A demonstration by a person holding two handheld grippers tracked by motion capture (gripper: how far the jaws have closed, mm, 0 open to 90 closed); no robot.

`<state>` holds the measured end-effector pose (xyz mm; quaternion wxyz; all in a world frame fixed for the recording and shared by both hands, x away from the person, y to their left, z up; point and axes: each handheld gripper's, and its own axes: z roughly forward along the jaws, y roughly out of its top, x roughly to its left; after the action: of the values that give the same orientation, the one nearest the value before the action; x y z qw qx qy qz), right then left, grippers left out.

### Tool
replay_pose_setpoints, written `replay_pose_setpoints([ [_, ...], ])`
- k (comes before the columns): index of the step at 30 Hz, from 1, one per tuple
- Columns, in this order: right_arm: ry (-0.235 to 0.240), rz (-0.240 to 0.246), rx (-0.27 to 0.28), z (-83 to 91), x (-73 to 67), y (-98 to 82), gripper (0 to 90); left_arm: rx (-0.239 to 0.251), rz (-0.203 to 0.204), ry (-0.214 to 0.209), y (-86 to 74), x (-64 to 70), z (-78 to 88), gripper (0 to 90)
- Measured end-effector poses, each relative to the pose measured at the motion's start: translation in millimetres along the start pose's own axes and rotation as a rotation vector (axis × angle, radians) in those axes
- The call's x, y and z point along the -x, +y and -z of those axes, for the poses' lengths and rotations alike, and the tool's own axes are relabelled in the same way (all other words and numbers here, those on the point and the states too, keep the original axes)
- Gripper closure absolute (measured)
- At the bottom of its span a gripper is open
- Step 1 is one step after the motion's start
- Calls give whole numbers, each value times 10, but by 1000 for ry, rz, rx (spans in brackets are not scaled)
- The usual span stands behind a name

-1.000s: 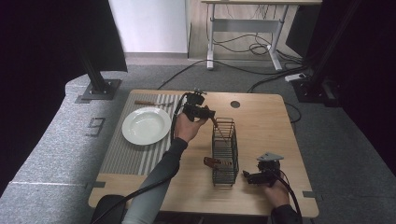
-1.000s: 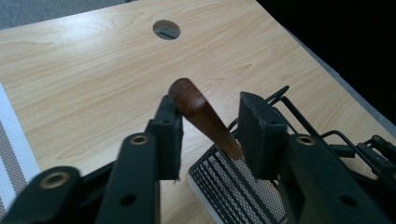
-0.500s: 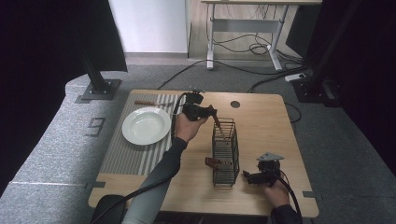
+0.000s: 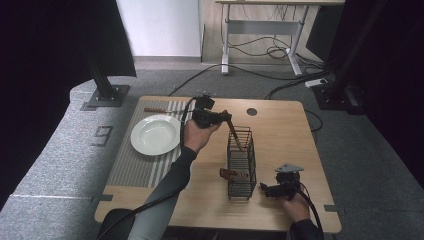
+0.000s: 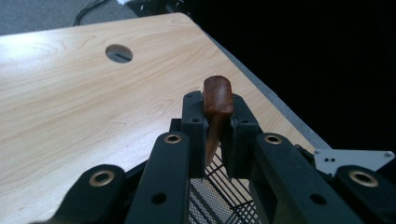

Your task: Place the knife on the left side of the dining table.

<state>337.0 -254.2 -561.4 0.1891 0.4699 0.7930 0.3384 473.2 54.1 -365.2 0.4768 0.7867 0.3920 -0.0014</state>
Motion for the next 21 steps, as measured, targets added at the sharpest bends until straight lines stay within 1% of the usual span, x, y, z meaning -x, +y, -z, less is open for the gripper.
replay_pose_setpoints([
  [2, -1, 0, 0, 0, 0, 0, 0, 11, -10, -1, 17, 24, 62, 801],
  [3, 0, 0, 0, 0, 0, 0, 0, 11, -10, -1, 17, 24, 62, 801],
  [4, 0, 0, 0, 0, 0, 0, 0, 23, -20, -2, 35, 49, 129, 801],
  [6, 0, 0, -1, 0, -1, 0, 0, 35, -29, -1, 51, 75, 201, 801],
  [7, 0, 0, -1, 0, -1, 0, 0, 35, -29, -1, 51, 75, 201, 801],
  [8, 0, 1, -2, 2, 1, 0, 0, 48, -37, 2, 68, 97, 275, 801],
  [9, 0, 1, -2, 2, 1, 0, 0, 48, -37, 2, 68, 97, 275, 801],
  [10, 1, -1, -2, 2, 0, 1, 0, 59, -45, 5, 84, 118, 350, 801],
  [12, 1, -1, -2, 2, 0, 0, 0, 71, -54, 9, 99, 138, 423, 801],
  [13, 0, 1, -3, 3, 1, 0, 0, 71, -54, 9, 99, 138, 423, 801],
  [14, 1, 1, -2, 2, 1, 0, 0, 82, -63, 13, 110, 157, 493, 801],
  [15, 1, 1, -2, 2, 1, 0, 0, 82, -63, 13, 110, 157, 493, 801],
  [17, 0, 1, -3, 2, 1, 0, 0, 93, -83, 29, 121, 192, 590, 801],
  [21, 1, 0, -3, 3, 0, 0, 0, 117, -100, 41, 129, 229, 730, 802],
])
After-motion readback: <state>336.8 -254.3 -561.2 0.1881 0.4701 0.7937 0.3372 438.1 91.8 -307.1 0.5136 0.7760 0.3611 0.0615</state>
